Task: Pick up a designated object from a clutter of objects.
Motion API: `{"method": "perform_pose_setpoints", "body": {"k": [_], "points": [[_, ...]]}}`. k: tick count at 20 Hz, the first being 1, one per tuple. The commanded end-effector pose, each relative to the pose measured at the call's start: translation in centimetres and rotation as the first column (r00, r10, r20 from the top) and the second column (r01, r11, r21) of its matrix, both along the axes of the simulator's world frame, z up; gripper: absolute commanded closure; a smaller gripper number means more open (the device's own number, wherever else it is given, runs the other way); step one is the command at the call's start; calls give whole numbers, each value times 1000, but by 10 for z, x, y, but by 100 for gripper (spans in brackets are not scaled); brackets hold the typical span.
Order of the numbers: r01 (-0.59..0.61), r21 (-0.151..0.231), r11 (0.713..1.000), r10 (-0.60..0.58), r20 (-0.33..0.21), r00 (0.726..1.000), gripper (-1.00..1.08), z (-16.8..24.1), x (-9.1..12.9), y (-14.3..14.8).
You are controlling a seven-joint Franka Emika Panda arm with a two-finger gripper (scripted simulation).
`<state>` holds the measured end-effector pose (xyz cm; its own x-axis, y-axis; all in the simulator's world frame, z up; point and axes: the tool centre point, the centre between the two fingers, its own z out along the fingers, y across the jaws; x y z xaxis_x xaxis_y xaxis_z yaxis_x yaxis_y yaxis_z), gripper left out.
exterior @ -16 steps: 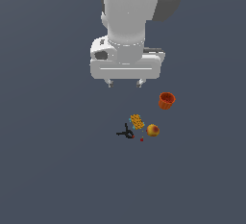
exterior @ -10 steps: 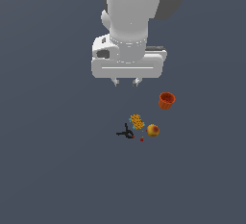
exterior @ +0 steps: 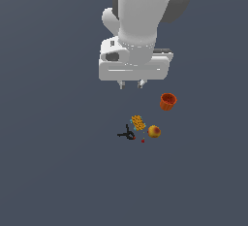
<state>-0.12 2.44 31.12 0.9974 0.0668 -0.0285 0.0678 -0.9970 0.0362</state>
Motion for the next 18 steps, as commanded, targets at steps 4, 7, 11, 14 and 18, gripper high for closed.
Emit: {"method": "perform_pose_setpoints", "body": {"k": [4,7,11,14,18], "points": [[-119,-46,992,118,-37,992,-20,-24,-8,28],[-222,-80,972,217,-70,974,-20,-44,-16,50],[-398,-126,909,382,-130,915,-20,-77,-34,88],[-549,-153,822,522,-187,832,-20,-106,-53,121],[-733,-169,659,686,-264,678,-20,-143,-86,162]]}}
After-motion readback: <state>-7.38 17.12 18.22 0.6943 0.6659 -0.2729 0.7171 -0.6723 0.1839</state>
